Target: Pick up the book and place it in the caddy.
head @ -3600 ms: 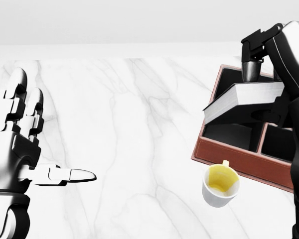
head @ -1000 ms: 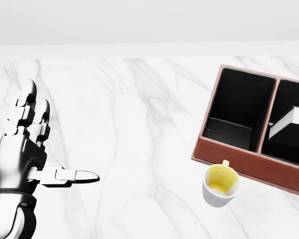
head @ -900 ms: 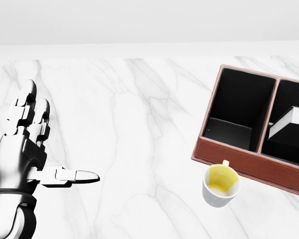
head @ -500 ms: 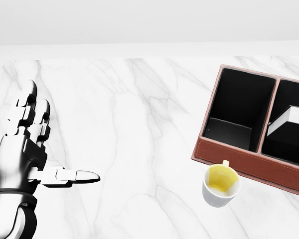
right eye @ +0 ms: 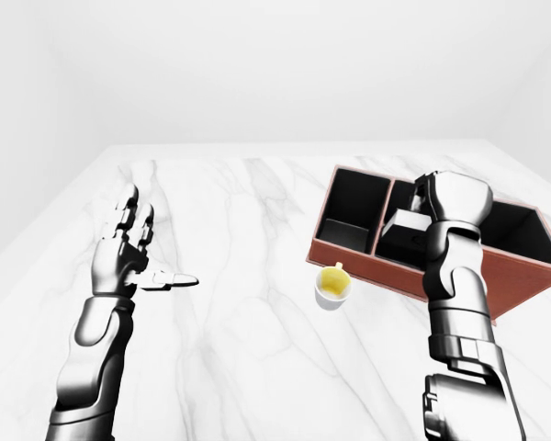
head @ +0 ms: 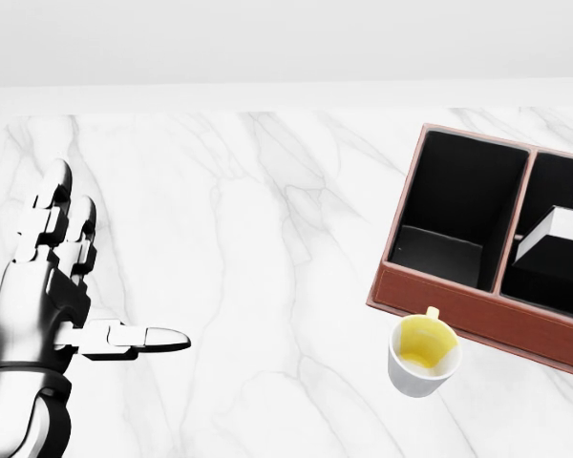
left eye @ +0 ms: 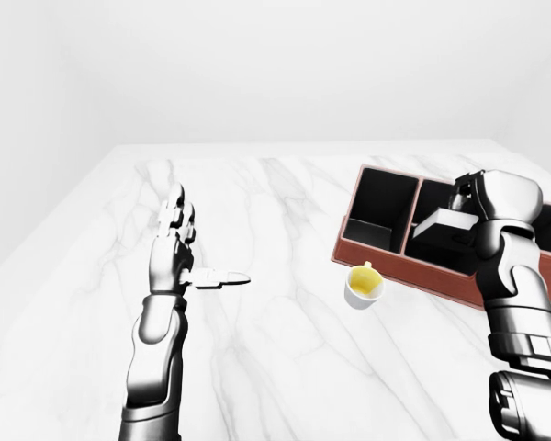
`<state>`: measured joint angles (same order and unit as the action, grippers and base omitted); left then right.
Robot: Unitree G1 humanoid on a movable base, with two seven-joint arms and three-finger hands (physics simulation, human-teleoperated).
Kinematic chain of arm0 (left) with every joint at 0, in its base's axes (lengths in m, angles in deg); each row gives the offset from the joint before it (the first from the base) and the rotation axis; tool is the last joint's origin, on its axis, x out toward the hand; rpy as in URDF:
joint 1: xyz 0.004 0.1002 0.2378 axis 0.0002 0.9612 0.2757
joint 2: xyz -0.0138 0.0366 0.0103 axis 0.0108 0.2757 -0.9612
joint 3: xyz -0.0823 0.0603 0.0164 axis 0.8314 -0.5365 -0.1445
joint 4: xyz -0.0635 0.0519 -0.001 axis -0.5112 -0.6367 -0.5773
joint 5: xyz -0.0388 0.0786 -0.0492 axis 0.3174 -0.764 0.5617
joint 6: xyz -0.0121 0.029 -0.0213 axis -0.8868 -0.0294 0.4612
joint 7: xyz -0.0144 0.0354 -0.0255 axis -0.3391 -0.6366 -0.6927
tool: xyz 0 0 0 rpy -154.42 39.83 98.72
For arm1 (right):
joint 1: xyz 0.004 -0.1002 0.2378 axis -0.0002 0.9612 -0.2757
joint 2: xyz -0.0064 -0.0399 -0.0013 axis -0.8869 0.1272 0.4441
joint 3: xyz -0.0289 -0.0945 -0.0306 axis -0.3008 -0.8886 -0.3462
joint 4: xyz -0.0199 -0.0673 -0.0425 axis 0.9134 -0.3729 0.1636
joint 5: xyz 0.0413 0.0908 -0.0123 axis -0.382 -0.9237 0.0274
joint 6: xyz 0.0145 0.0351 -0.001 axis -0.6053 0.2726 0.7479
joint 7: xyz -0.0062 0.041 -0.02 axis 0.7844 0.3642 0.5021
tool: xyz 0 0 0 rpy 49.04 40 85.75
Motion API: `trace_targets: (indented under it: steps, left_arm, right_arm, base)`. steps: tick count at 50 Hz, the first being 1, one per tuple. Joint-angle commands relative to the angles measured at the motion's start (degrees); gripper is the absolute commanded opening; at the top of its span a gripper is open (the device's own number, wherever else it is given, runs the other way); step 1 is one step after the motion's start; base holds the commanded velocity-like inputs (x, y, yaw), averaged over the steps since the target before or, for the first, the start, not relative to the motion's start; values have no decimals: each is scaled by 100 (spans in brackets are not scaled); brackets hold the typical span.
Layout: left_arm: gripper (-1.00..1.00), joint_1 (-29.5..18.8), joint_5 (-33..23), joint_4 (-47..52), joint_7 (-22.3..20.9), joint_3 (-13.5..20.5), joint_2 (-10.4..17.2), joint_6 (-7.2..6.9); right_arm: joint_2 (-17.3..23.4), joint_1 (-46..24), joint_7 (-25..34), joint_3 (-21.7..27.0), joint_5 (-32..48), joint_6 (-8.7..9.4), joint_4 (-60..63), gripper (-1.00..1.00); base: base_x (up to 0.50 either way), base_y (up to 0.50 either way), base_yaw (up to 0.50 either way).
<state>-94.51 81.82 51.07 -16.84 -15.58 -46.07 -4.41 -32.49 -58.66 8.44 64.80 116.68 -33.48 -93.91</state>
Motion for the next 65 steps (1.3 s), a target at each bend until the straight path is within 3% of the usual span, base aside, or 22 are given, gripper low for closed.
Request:
trace_targets:
  steps: [1,41,65]
  left_arm:
    - [100,-12,1,-58,8,8,7,0]
    - [100,145,11,84,-49,35,-15,0]
    - [100,147,22,3,-40,33,-12,0]
  right_arm:
    - [95,-151,-413,-11,206,0,-226,-100]
    - [348,-404,-1290,-143,-129,0,-1488,-100]
    - [263,-960,-1946,-543,-284,0,-2723,-100]
  base:
    - [0,0,0]
    - [0,0,0]
    - [0,0,0]
